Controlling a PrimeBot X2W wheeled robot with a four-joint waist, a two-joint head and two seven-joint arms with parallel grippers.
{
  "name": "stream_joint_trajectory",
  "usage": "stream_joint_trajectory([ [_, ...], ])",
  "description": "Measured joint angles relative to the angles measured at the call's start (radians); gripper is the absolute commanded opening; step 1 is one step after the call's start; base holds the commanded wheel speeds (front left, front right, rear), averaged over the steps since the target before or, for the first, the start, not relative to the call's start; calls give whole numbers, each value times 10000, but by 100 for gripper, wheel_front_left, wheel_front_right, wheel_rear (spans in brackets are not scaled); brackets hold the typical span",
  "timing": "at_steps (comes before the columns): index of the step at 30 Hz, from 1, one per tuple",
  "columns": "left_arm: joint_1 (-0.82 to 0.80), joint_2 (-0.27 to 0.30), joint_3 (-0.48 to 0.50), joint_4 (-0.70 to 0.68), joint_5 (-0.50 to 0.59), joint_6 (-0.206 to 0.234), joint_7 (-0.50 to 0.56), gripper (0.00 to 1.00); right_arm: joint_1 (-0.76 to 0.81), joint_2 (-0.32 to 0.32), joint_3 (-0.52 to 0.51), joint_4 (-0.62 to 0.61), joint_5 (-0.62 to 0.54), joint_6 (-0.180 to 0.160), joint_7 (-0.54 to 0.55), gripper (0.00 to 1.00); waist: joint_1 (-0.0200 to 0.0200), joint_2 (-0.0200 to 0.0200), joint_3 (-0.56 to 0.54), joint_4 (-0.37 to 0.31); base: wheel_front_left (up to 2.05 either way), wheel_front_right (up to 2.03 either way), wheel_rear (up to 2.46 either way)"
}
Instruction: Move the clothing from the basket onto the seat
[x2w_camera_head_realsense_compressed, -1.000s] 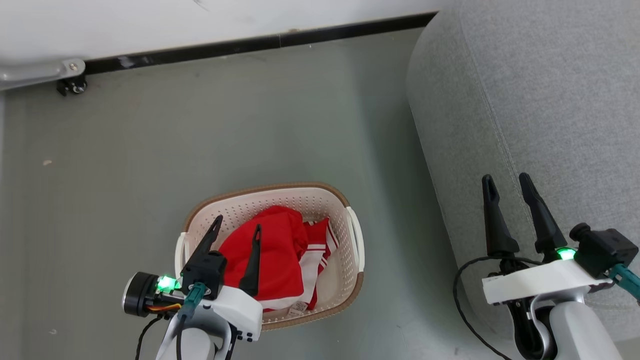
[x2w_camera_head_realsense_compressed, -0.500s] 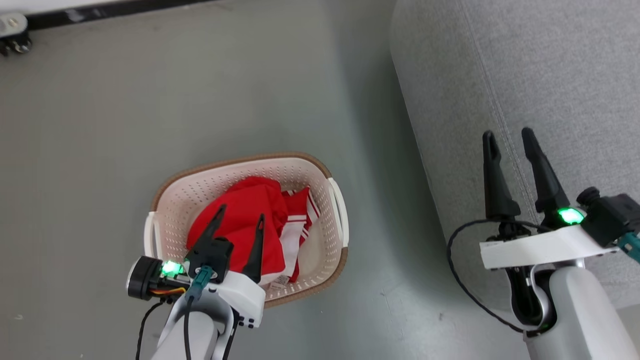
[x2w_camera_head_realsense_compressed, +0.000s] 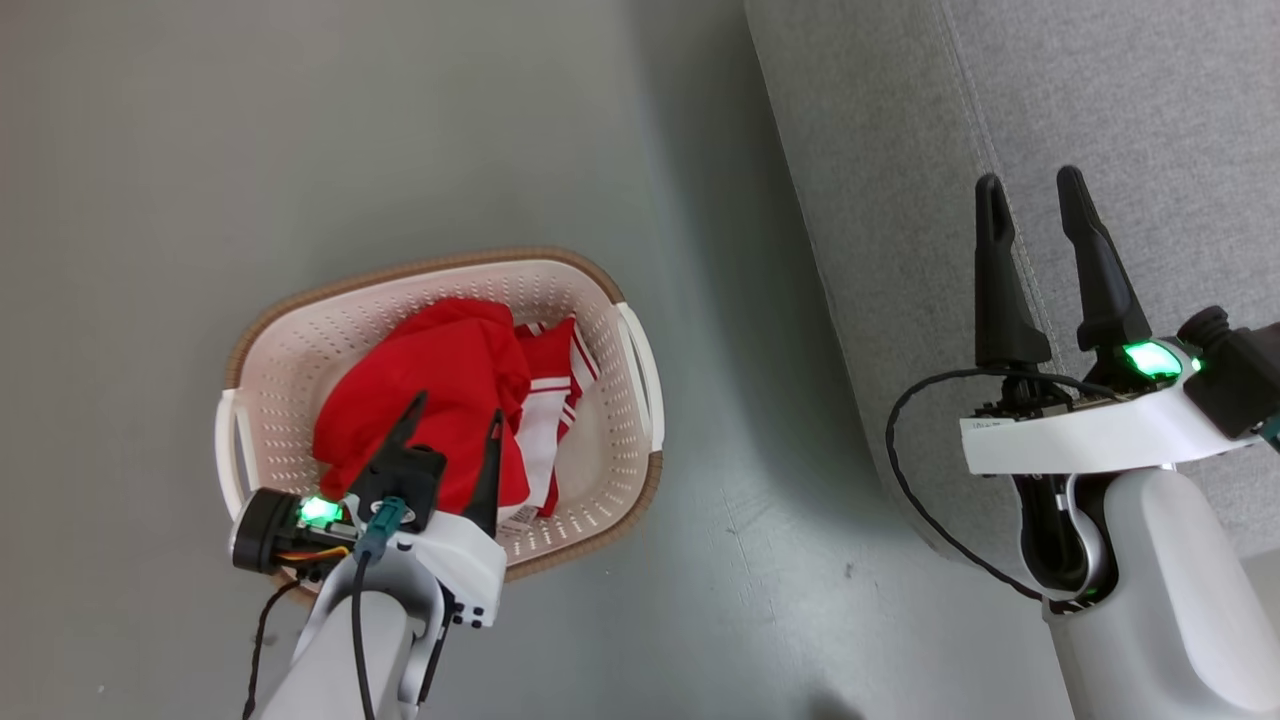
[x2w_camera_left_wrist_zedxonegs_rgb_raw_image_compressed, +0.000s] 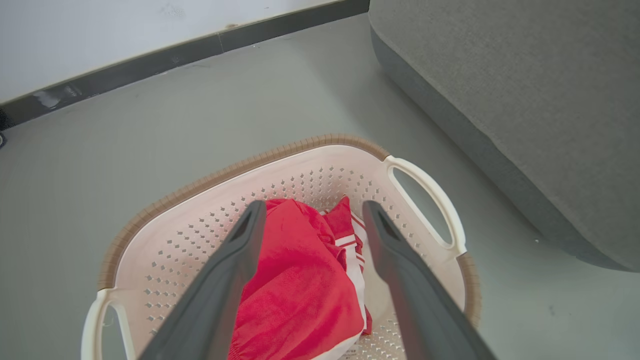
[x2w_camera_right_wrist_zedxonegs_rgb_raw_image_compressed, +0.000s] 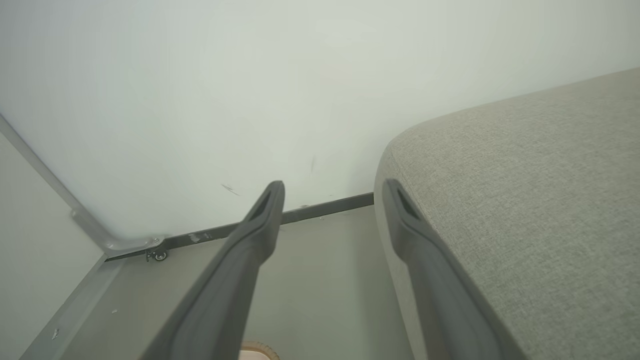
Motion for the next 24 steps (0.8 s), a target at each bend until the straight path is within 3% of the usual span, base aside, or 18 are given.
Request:
stream_joint_trajectory([
  [24,-1227,-79,159,1076,-94,-86,0,100,-1321,-8,523,-161,205,2,-190,100,0,0,1562,-595,0,0,0],
])
